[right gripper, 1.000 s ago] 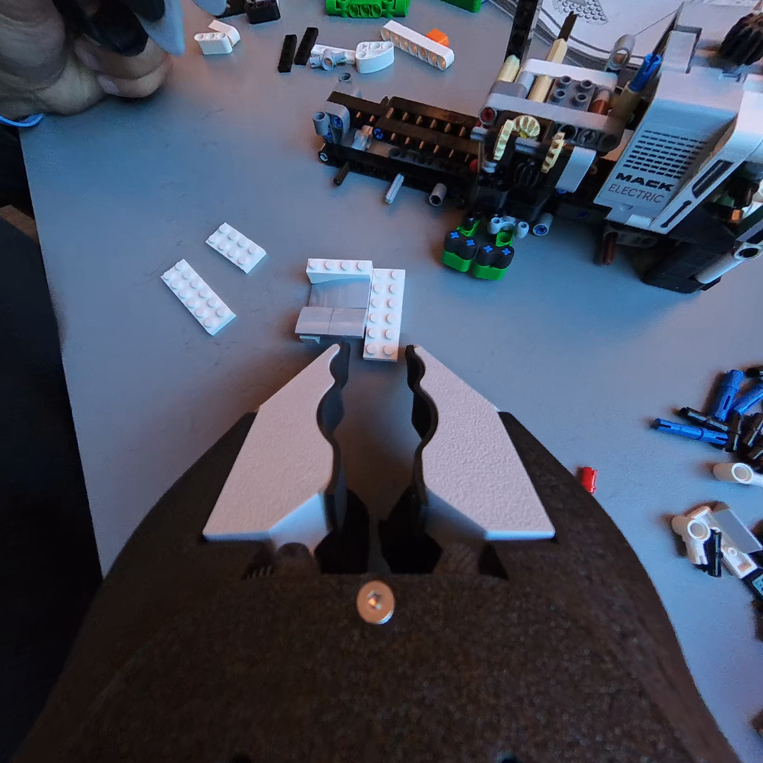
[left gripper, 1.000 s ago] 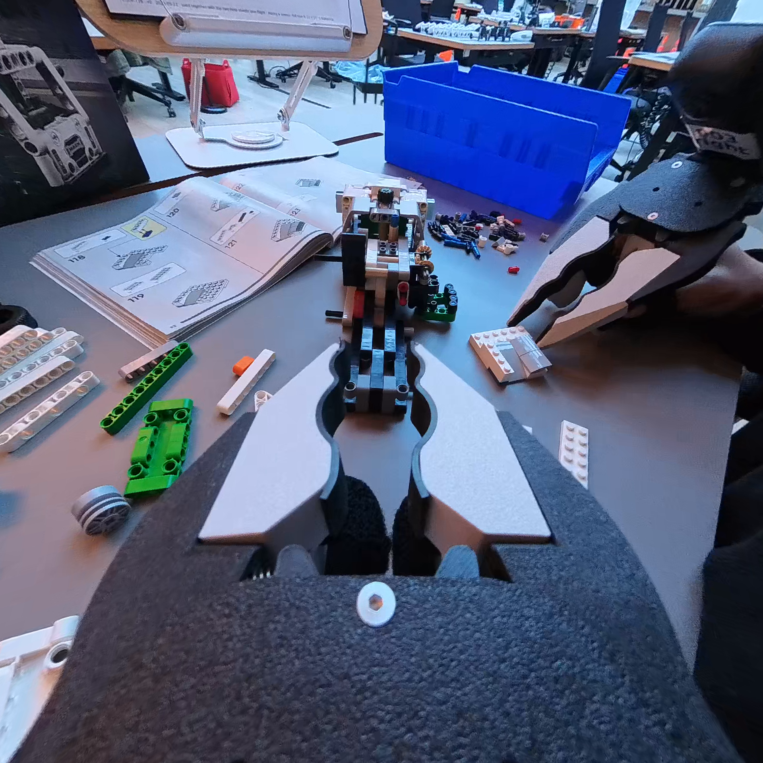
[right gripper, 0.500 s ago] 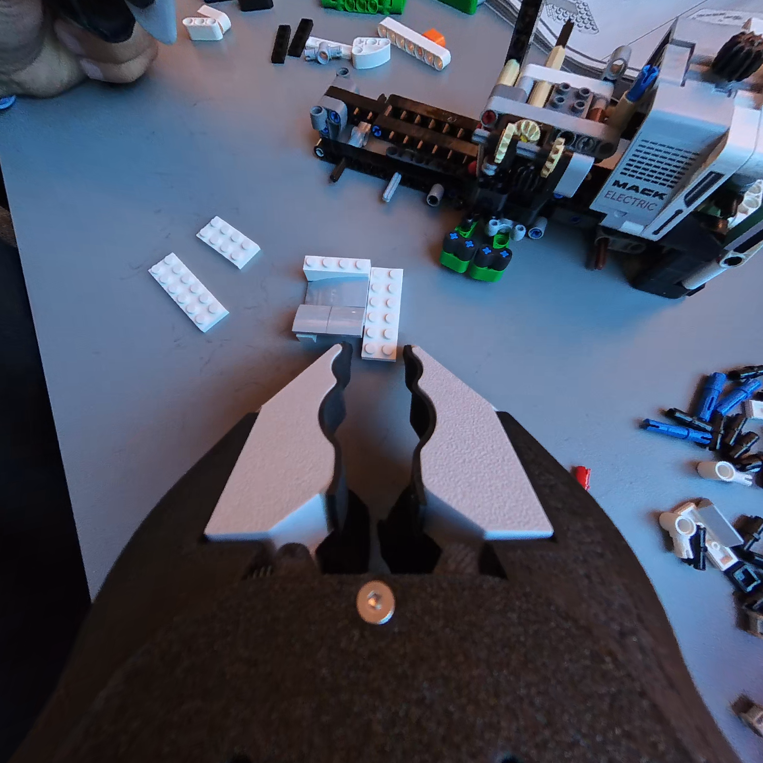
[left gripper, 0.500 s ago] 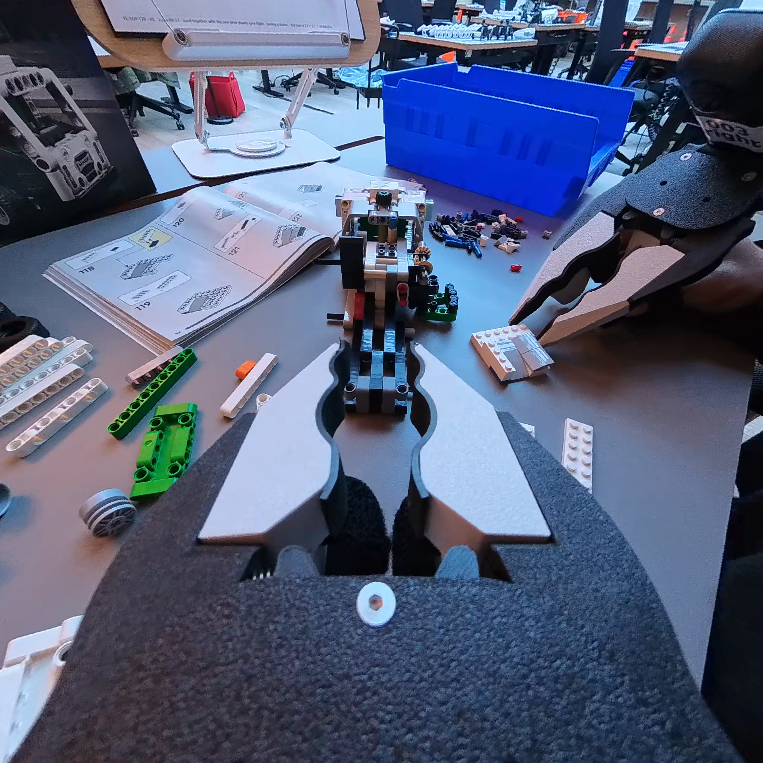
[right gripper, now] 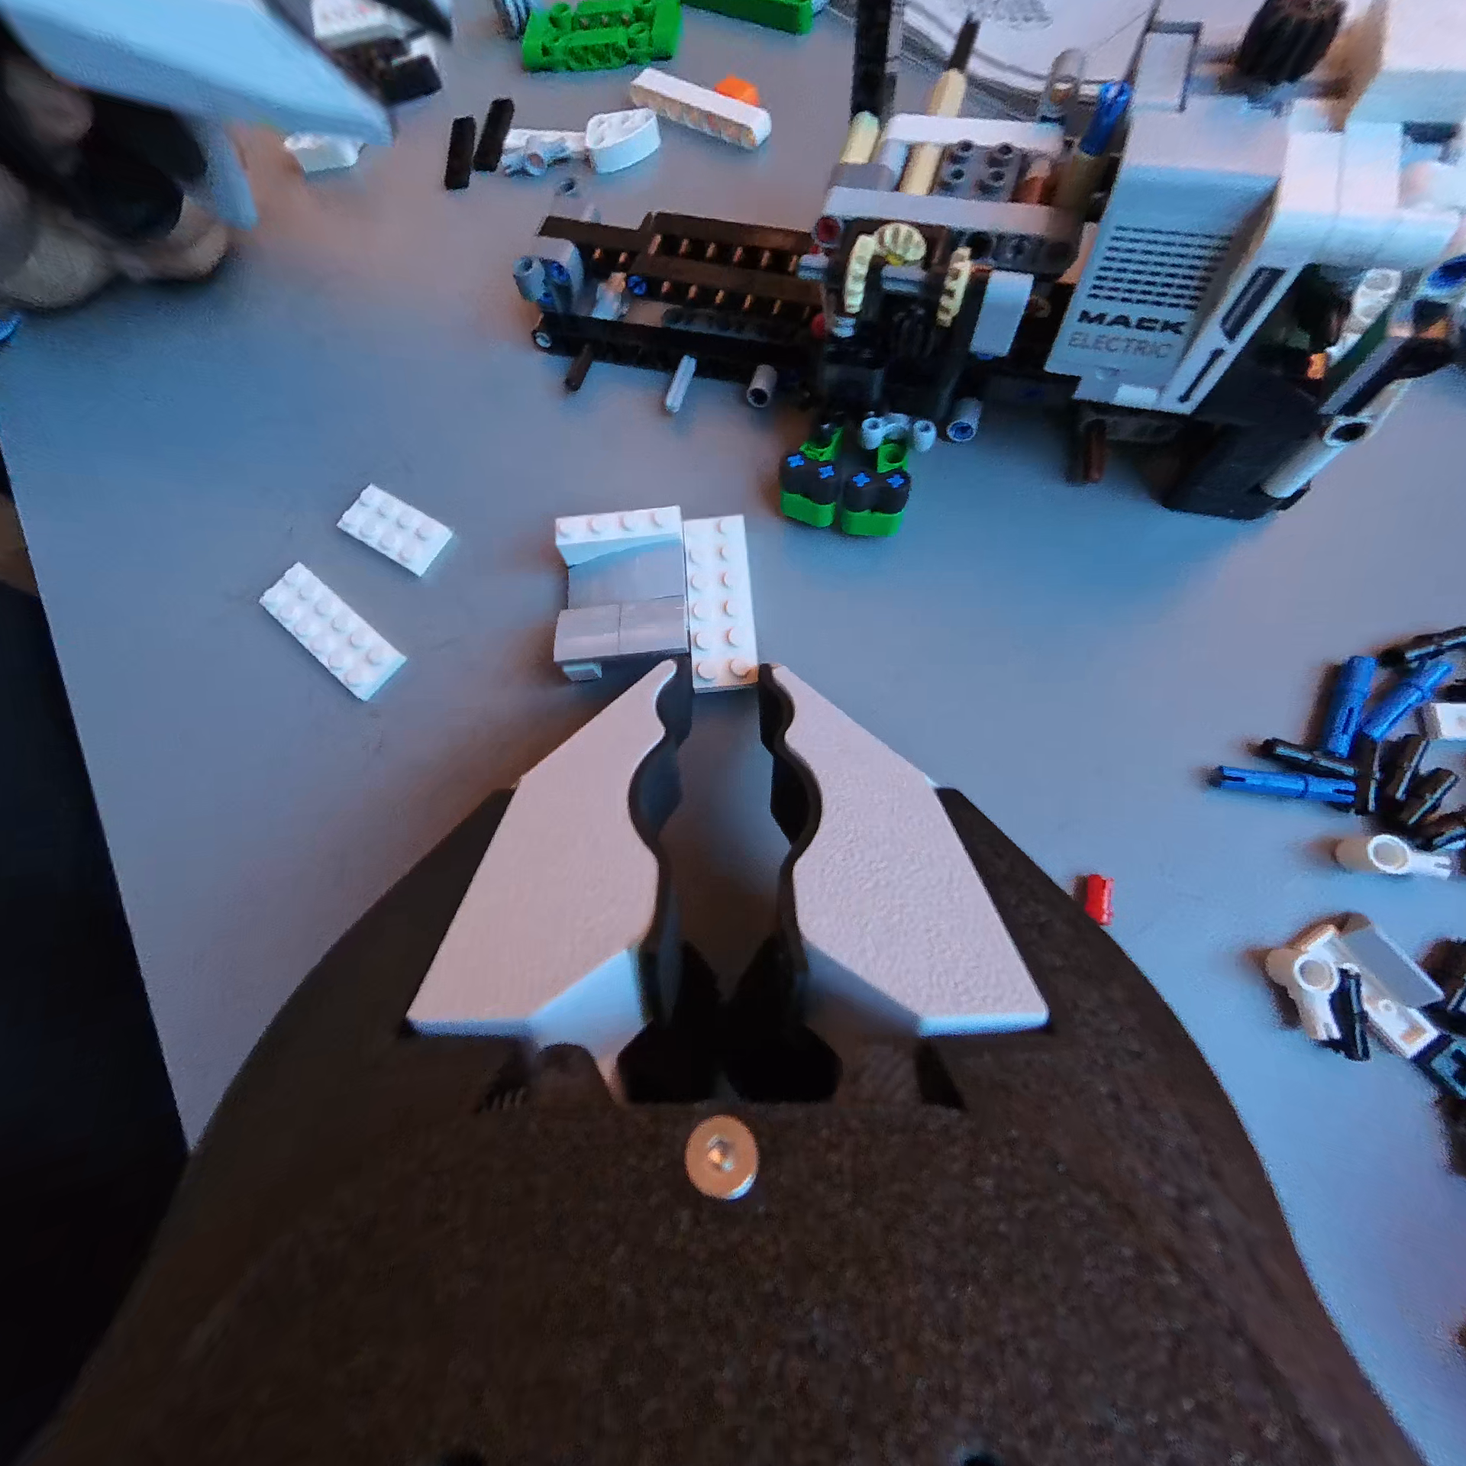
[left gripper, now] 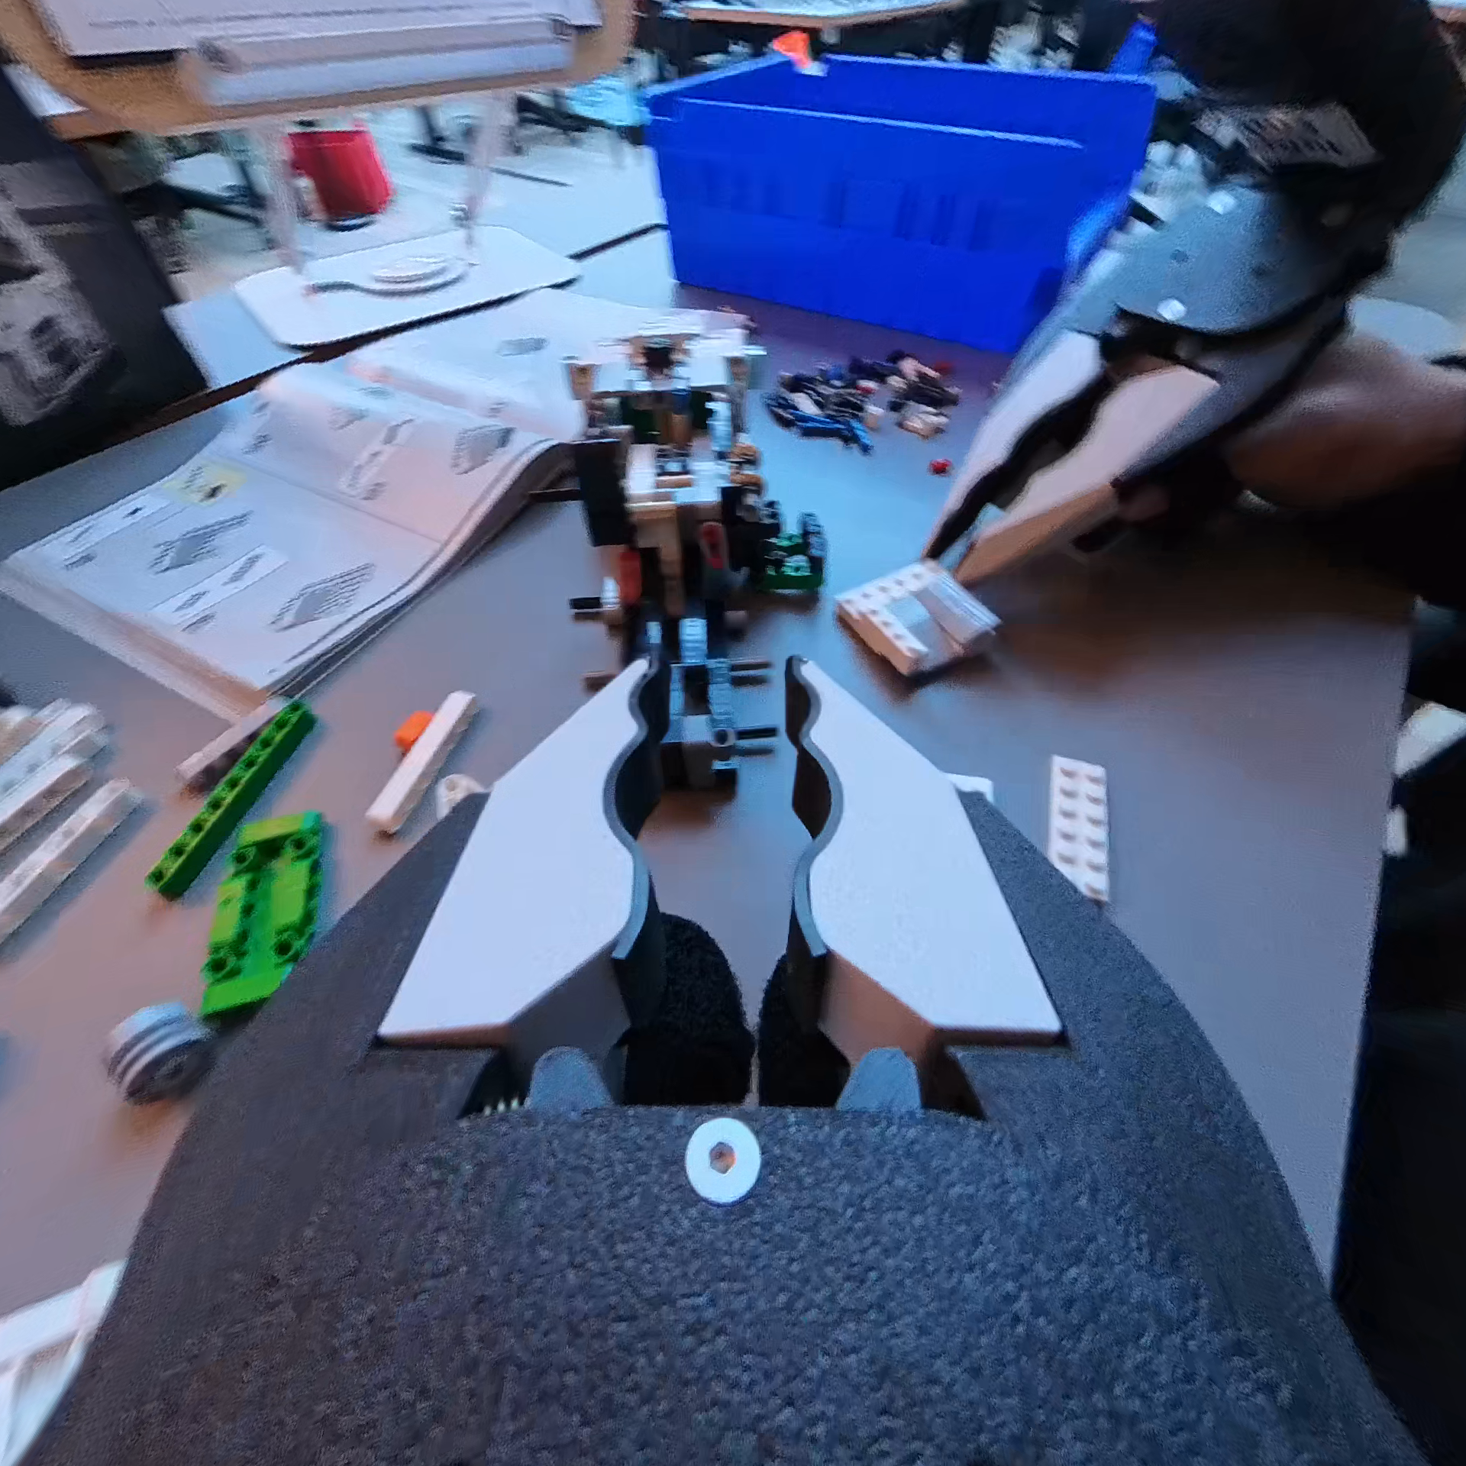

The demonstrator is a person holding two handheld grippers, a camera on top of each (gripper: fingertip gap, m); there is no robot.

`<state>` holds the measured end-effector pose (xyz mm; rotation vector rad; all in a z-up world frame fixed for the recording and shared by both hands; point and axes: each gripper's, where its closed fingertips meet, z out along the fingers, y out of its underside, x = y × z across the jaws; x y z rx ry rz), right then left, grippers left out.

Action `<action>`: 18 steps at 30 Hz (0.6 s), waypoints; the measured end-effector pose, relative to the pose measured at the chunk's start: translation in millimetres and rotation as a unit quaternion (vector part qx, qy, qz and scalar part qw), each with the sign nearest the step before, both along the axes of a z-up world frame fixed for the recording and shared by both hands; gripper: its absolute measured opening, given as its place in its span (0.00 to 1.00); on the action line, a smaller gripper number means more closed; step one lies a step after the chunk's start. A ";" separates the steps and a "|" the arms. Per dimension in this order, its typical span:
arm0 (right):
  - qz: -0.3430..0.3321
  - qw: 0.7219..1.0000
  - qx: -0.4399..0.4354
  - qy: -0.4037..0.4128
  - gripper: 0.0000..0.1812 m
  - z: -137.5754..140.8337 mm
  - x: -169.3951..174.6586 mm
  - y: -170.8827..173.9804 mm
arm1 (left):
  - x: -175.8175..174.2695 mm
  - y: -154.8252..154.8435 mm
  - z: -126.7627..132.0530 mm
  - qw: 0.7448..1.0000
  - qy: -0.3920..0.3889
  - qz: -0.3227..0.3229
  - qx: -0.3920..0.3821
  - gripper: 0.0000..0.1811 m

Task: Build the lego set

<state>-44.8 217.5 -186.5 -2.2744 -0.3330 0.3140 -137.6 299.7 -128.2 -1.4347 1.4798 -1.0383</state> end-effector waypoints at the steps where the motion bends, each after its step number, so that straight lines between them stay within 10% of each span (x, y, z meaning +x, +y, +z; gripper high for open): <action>1: -0.005 1.000 0.006 0.005 0.09 2.3 0.8 0.8 | 1.3 -9.3 -1.6 1.000 0.006 -0.027 0.012 0.17; 9: 0.004 0.950 -0.062 0.306 0.08 35.8 -44.6 -5.4 | 19.6 -57.6 -22.6 0.924 0.074 -0.171 0.333 0.30; 18: 0.049 0.904 -0.143 0.400 0.08 40.4 -79.4 -24.6 | 21.9 -78.3 -6.0 0.925 0.019 -0.231 0.302 0.11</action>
